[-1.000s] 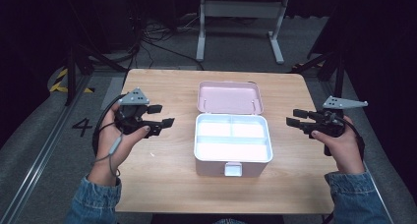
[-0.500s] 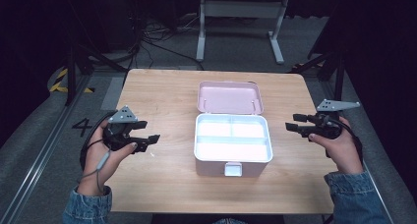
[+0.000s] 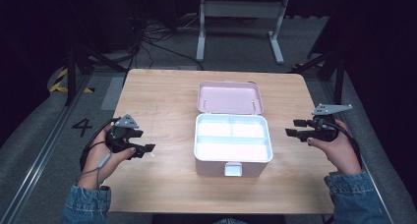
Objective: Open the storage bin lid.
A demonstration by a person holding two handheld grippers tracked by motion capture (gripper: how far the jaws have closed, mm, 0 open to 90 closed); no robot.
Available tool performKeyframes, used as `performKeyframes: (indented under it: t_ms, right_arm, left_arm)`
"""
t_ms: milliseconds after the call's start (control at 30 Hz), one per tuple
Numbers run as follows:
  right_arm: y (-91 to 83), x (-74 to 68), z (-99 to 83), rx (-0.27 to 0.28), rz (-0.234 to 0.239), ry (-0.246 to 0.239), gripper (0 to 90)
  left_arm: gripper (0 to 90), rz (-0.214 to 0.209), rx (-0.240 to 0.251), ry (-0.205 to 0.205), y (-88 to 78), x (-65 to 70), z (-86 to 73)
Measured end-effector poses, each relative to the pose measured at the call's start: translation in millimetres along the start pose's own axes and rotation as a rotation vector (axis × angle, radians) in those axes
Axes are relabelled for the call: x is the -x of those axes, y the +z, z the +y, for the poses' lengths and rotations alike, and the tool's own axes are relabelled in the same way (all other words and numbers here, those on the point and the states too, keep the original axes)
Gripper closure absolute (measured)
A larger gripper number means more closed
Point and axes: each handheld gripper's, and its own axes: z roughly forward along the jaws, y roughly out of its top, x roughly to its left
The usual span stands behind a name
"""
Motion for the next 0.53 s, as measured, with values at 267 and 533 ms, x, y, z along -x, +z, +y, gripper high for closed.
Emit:
performKeyframes:
  t_ms: [267, 533]
  right_arm:
    - [10.9, 3.9, -8.1, -0.096, -0.031, -0.004, 43.1]
    - [9.8, 4.0, -9.4, -0.087, -0.022, 0.0, 42.9]
  left_arm:
    - [29.7, 0.019, -0.062, -0.022, 9.3, -4.7, -5.6]
    - [28.9, -0.017, -0.055, -0.04, 11.3, -5.2, -5.0]
